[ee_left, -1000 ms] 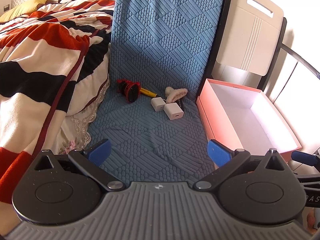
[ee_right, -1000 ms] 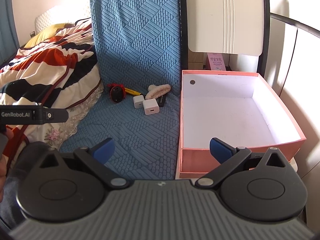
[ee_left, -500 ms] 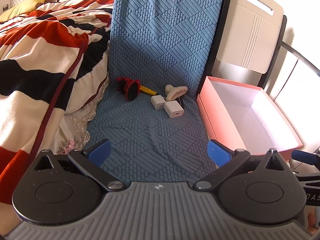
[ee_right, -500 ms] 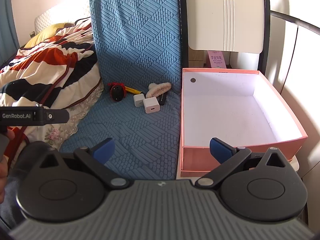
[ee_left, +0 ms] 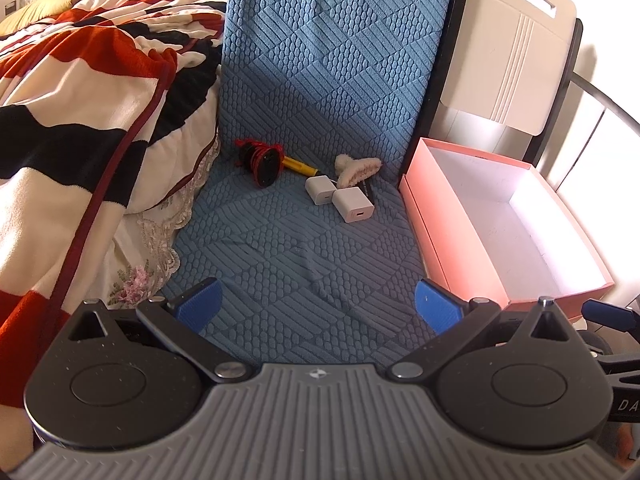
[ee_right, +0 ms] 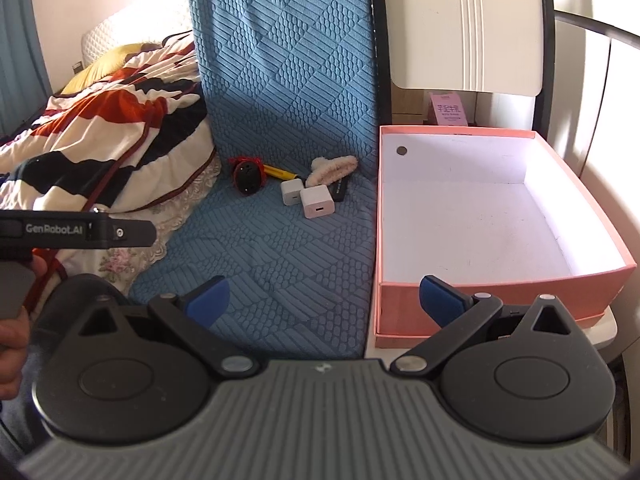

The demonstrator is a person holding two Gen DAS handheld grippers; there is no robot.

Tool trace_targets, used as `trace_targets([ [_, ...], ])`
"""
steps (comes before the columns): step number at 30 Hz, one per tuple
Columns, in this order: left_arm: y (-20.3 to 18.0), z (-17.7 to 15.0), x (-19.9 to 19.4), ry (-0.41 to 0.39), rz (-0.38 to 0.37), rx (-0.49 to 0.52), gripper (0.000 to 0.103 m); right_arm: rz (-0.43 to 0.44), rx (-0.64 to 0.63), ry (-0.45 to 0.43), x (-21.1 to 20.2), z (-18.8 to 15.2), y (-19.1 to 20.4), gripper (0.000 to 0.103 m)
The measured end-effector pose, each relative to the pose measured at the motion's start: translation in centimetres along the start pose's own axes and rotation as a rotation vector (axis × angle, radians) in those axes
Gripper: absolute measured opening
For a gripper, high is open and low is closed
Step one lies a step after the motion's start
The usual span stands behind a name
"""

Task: Organize rigid objects
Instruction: 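Move the right tool toward the two white adapters, fingers open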

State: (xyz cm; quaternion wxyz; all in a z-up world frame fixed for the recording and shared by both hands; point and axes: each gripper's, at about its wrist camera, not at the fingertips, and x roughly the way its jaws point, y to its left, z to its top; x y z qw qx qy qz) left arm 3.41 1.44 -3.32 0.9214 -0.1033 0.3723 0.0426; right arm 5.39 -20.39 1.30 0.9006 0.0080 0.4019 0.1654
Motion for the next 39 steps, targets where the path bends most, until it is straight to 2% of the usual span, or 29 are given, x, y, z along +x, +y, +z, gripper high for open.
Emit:
trace_targets([
  [13, -0.5, 0.7, 1.8, 0.008, -0.031, -0.021, 0.103, 0.029, 0.01, 0.013, 1.6, -0.1, 0.8, 0.103],
  [17, -1.0, 1.7, 3.3, 0.01, -0.014, -0.022, 0.103, 0.024, 0.0, 0.01, 2.7, 0.3, 1.7, 0.103],
  [23, -0.5, 4.0, 5.3, -0.016, -0.022, -0.055, 0.103, 0.084, -0.019, -0.01, 4.1, 1.1, 2.9, 0.103],
  [27, 0.4, 5.5, 6.8, -0.022, -0.044, -0.093, 0.103, 0.104, -0.01, -0.013, 5.7, 1.6, 2.8, 0.099],
  [29, 0.4, 6.0, 7.7, -0.021, -0.045, -0.085, 0.103, 0.107, -0.012, -0.025, 6.6, 1.8, 2.8, 0.09],
  [31, 0.4, 6.5, 8.9, -0.027, -0.045, -0.081, 0.103, 0.115, -0.024, -0.016, 7.3, 1.9, 2.9, 0.077],
  [36, 0.3, 7.3, 13.3, 0.002, -0.02, -0.084, 0.103, 0.099, -0.056, -0.037, 9.0, 2.1, 3.6, 0.072],
  [39, 0.5, 7.4, 15.6, 0.032, -0.029, -0.069, 0.103, 0.111, -0.069, -0.038, 10.3, 2.4, 3.8, 0.071],
])
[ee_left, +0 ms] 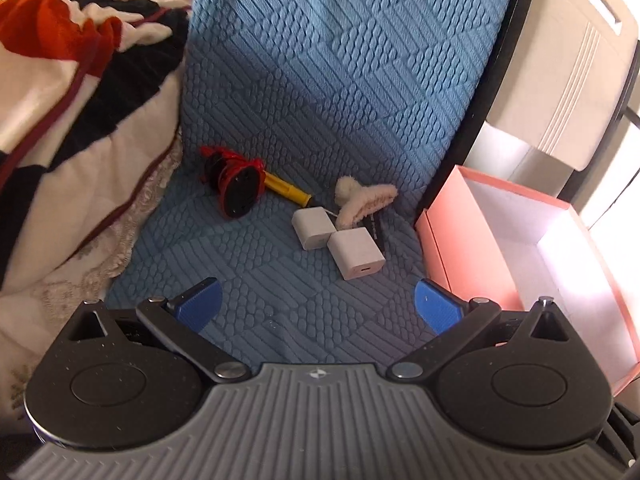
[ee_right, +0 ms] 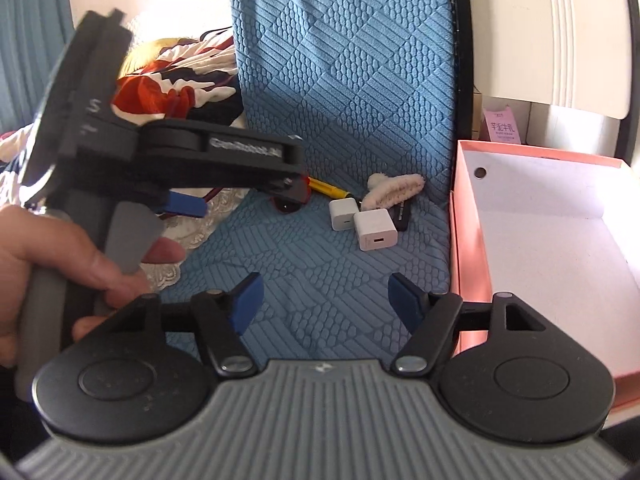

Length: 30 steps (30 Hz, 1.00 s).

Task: Organize rigid objects
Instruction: 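Move the right tool toward the two white adapters, fingers open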

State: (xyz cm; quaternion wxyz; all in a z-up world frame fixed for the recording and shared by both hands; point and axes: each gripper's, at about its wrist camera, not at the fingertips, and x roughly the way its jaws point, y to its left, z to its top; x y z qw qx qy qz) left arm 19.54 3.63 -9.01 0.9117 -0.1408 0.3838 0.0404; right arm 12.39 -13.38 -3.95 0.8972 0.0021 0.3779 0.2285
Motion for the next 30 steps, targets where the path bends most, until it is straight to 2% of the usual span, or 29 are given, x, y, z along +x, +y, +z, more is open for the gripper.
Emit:
trace_targets([
  [7, 1.2, 1.0, 3.9, 0.021, -0.007, 0.011, 0.103, 0.001, -0.051, -0.012, 3.4, 1.6, 0.0, 0.064],
  [12, 1.3, 2.0, 6.7, 0.034, -0.001, 0.031, 0.103, -0.025, -0.104, -0.021, 5.7, 2.3, 0.1, 0.064],
  [18, 1.9, 3.2, 10.4, 0.101, -0.039, -0.001, 0.102, -0.019, -0.118, -0.002, 8.8, 2.7, -0.3, 0.064],
  [24, 1.8, 4.4, 13.9, 0.176, -0.072, -0.006, 0.095, -0.012, -0.116, 0.014, 11.5, 3.4, -1.2, 0.062],
  [27, 1.7, 5.2, 15.2, 0.188, -0.079, 0.006, 0.093, -0.026, -0.115, 0.029, 13.0, 3.7, -1.6, 0.062],
  [30, 2.4, 5.9, 16.5, 0.206, -0.085, -0.033, 0.093, -0.051, -0.135, 0.035, 14.4, 4.1, -1.6, 0.062],
])
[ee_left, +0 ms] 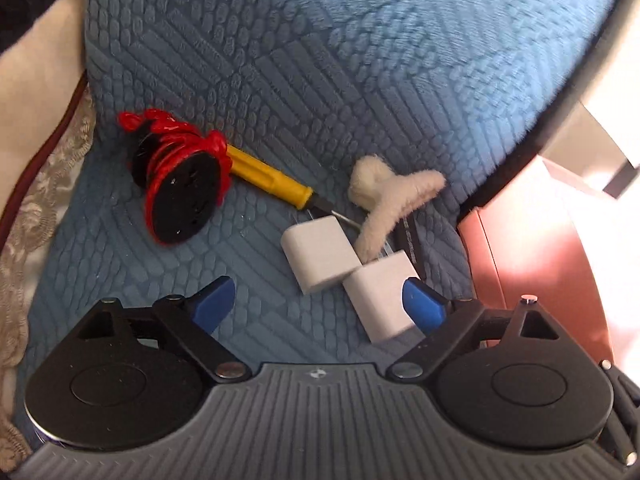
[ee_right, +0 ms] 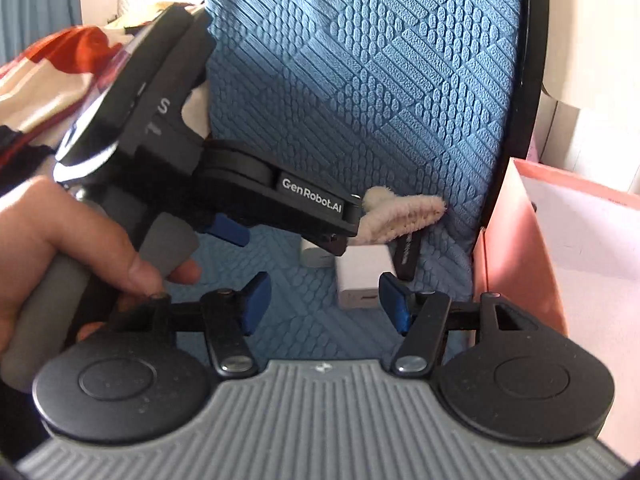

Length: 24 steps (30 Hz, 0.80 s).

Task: Organize rigid objects
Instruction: 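Move the right tool toward the two white adapters, fingers open, then close the right gripper on the nearer white adapter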

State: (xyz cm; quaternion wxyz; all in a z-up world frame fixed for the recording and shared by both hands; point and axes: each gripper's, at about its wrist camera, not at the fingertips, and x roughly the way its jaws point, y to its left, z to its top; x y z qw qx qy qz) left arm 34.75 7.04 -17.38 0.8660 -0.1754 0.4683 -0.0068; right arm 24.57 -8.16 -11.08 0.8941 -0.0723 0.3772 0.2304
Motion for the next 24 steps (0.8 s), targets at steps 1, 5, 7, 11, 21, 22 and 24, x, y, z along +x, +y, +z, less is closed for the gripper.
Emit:
trace_targets([
  [1, 0.3, 0.3, 0.3, 0.003, -0.004, -0.015, 0.093, -0.004, -0.013, 0.005, 0.6, 0.1, 0.0, 0.062],
  [5, 1.2, 1.4, 1.3, 0.02, -0.021, -0.046, 0.092, -0.014, -0.026, 0.026, 2.4, 0.8, -0.1, 0.062],
  [7, 1.6, 2.1, 1.6, 0.033, -0.046, -0.049, 0.088, -0.036, -0.045, 0.019, 3.0, 1.1, 0.1, 0.062],
  [11, 2.1, 2.9, 2.4, 0.048, -0.051, -0.055, 0.082, -0.057, -0.108, 0.034, 4.7, 1.6, 0.6, 0.061],
  [21, 2.1, 3.3, 4.7, 0.092, -0.103, -0.077, 0.073, -0.071, -0.06, 0.149, 8.2, 1.7, -1.3, 0.061],
  [22, 2.1, 3.3, 4.8, 0.093, -0.106, -0.078, 0.073, -0.067, -0.053, 0.159, 8.5, 1.7, -1.5, 0.061],
  [24, 2.0, 3.3, 4.7, 0.091, -0.112, -0.078, 0.072, -0.067, -0.046, 0.158, 8.8, 1.7, -1.7, 0.058],
])
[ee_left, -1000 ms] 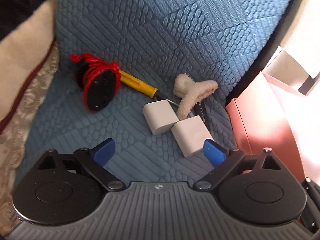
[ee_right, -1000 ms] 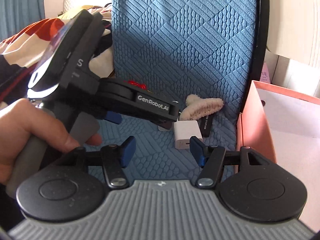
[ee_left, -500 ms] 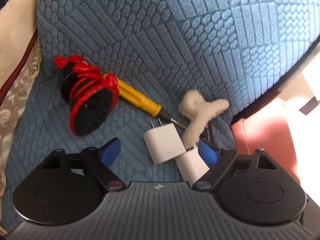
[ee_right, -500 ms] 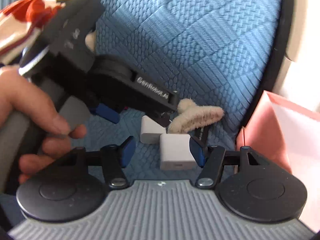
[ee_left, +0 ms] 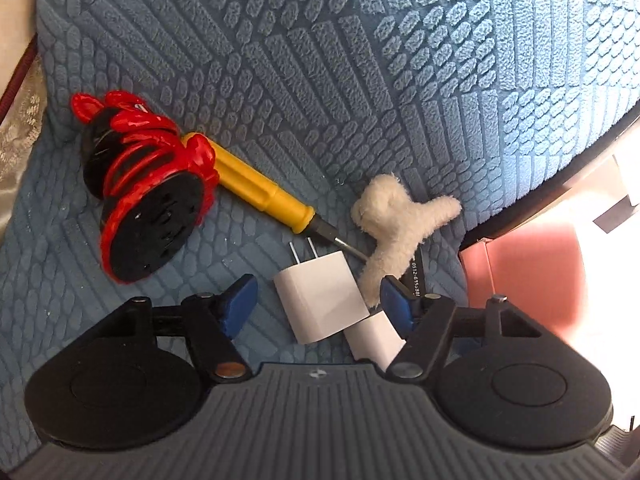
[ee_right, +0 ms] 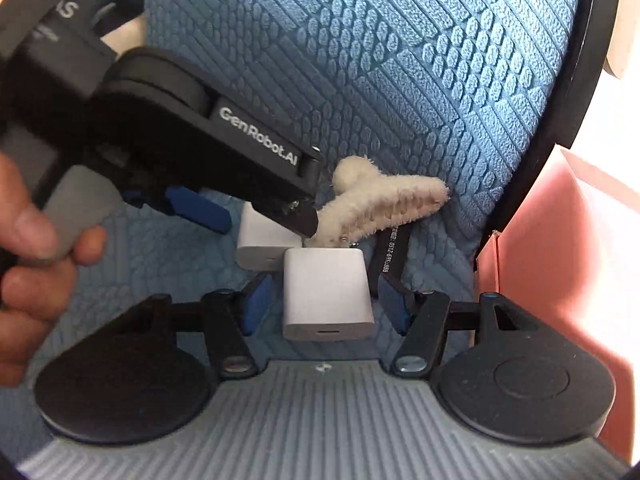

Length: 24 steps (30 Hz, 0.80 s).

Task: Organize rigid objects
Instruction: 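Close the right gripper on the nearer white adapter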

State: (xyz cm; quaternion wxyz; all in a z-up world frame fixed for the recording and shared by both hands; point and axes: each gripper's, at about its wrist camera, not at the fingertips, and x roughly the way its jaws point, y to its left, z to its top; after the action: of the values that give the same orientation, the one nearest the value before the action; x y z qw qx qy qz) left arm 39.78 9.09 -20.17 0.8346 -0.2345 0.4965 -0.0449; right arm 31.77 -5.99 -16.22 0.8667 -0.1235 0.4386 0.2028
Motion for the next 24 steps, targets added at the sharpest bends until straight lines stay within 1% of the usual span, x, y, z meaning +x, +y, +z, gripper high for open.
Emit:
trace_targets([
  [1, -0.1, 0.0, 0.1, -0.004, 0.001, 0.004, 0.07, 0.003, -0.001, 0.005, 0.2, 0.0, 0.0, 0.053],
  [2, -0.2, 0.0, 0.2, -0.009, 0.004, 0.008, 0.069, 0.007, 0.0, 0.012, 0.3, 0.1, -0.1, 0.053],
  [3, -0.3, -0.1, 0.3, -0.015, 0.007, 0.008, 0.064, 0.009, 0.007, 0.012, 0.3, 0.1, -0.2, 0.052],
  [4, -0.4, -0.1, 0.5, -0.016, 0.004, 0.009, 0.063, 0.012, 0.017, 0.016, 0.3, 0.1, -0.4, 0.052],
  [8, -1.1, -0.3, 1.2, -0.045, 0.025, 0.046, 0.062, 0.002, 0.032, 0.03, 0.0, 0.3, -0.7, 0.052],
  [13, -3.1, -1.1, 2.2, -0.089, 0.095, 0.175, 0.063, -0.042, 0.045, 0.028, -0.1, -0.3, -1.1, 0.052],
  [17, -3.8, -1.6, 2.8, -0.094, 0.122, 0.202, 0.063, -0.046, 0.064, 0.033, -0.1, -0.4, -1.4, 0.052],
  [19, -4.4, -1.8, 3.1, -0.09, 0.136, 0.238, 0.061, -0.046, 0.064, 0.034, -0.2, -0.5, -1.6, 0.052],
  [24, -4.8, -2.0, 3.1, -0.074, 0.14, 0.229, 0.058, -0.038, 0.074, 0.054, -0.4, -0.3, -1.8, 0.052],
])
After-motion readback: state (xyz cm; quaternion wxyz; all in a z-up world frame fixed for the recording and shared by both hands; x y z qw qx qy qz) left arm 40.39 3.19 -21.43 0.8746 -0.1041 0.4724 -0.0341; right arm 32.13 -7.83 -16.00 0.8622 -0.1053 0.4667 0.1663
